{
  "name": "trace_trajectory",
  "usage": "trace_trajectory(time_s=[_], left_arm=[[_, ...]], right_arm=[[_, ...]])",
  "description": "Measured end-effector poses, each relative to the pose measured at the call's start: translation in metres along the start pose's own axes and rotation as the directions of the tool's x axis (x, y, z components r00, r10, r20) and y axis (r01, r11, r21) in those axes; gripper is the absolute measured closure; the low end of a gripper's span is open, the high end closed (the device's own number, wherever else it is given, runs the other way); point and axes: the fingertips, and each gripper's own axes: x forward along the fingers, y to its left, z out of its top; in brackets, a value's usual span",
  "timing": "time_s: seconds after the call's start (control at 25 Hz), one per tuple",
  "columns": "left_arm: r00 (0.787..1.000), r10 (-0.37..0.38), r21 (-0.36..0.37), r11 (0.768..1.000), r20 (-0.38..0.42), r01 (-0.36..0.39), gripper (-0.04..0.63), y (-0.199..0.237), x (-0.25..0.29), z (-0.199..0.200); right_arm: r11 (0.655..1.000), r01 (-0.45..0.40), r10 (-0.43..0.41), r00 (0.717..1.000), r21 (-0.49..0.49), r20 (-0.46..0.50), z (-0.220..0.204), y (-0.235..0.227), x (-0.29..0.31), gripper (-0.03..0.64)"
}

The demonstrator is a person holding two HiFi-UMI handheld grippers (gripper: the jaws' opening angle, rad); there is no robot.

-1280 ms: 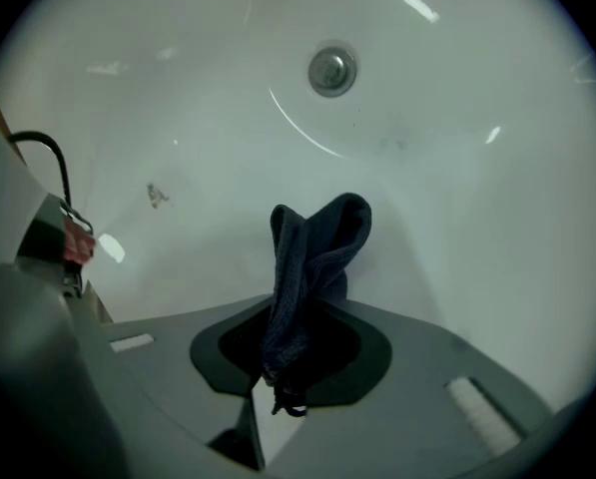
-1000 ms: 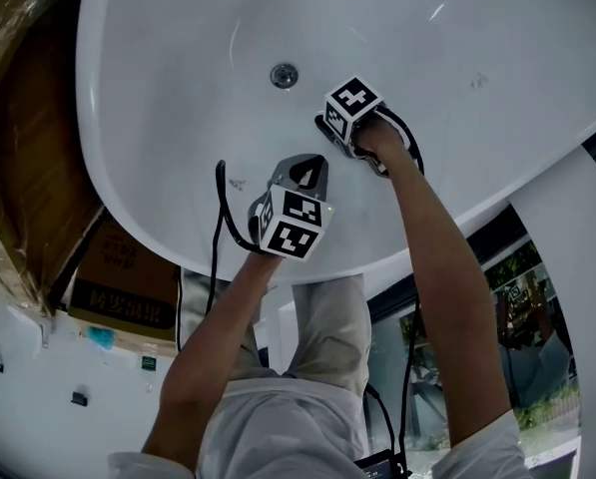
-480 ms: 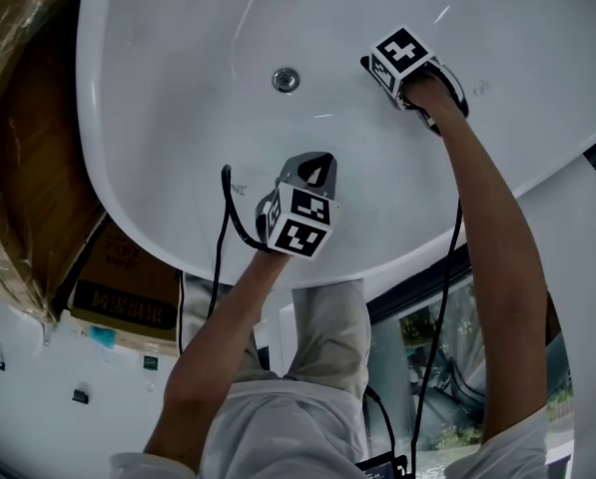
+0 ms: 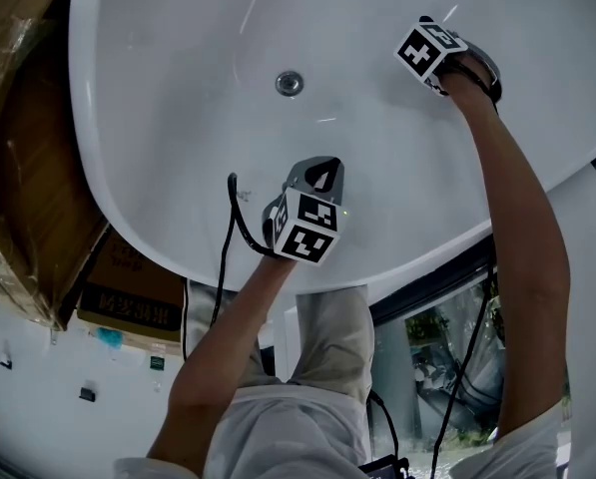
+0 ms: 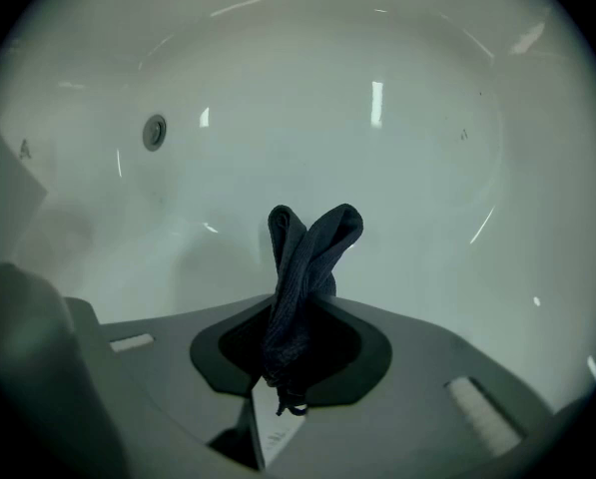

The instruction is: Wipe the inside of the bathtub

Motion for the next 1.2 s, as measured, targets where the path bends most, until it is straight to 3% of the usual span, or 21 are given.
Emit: trace_trajectory(time_s=[0.2,0.64,0.88,1.2], left_arm=[[1.000,-0.012,0.020,1.000,-0.014,0.012,0.597,-0.003,0.002,-0.001],[1.000,0.003,0.023,1.000,-0.015,-0.003,0.597,0.014,0.005,0.003],[1.000,0.018,0.029,0.999,-0.009,-0.017,0.597,0.021,0.003,0.005],[1.000,0.017,0.029,0.999,-0.004,-0.017,0.597,0.020,0.005,0.003]], right_arm=[[0.991,0.110,-0.116,0.990,-0.075,-0.076,-0.014,-0.026,0.020,0.548],[0.974,0.175,-0.200,0.963,-0.146,-0.179,-0.018,-0.039,0.044,0.549],[0.966,0.089,-0.155,0.952,-0.244,-0.264,-0.020,-0.014,0.054,0.549],[0.970,0.008,-0.075,0.960,-0.241,-0.270,-0.014,0.017,0.057,0.549]])
